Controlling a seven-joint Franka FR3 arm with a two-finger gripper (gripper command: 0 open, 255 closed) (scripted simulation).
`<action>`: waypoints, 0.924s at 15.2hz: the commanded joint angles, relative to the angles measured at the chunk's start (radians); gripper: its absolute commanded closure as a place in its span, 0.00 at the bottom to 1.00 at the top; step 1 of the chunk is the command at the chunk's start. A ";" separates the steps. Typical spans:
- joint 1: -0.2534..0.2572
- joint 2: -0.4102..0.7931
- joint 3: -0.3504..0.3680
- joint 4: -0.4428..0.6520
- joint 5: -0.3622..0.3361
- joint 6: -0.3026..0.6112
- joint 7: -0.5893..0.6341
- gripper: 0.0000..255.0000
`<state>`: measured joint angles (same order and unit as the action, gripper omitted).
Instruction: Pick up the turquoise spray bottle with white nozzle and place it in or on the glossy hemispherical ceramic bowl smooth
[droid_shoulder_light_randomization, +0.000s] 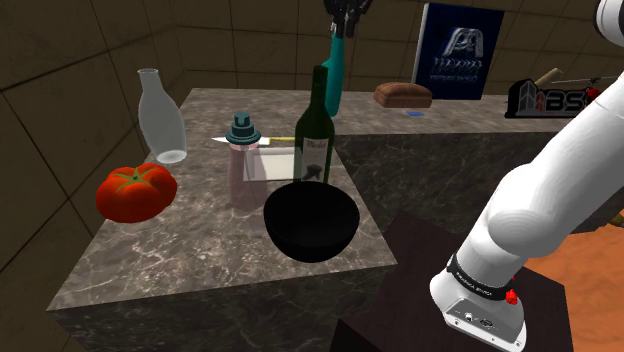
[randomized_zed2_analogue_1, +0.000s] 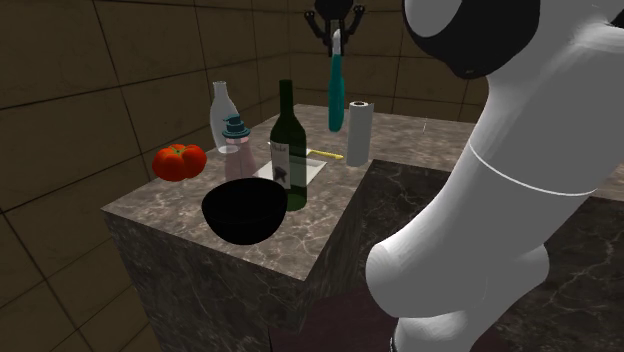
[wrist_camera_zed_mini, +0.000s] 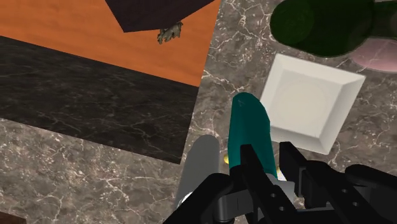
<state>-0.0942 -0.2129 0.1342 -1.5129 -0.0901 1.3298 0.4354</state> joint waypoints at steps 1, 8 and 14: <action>0.014 -0.020 0.023 0.001 0.006 -0.024 0.036 1.00; 0.069 -0.058 0.125 0.049 0.036 -0.123 0.191 1.00; 0.114 -0.040 0.231 0.148 0.058 -0.215 0.345 1.00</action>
<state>0.0110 -0.2656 0.3421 -1.3940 -0.0342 1.1346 0.7471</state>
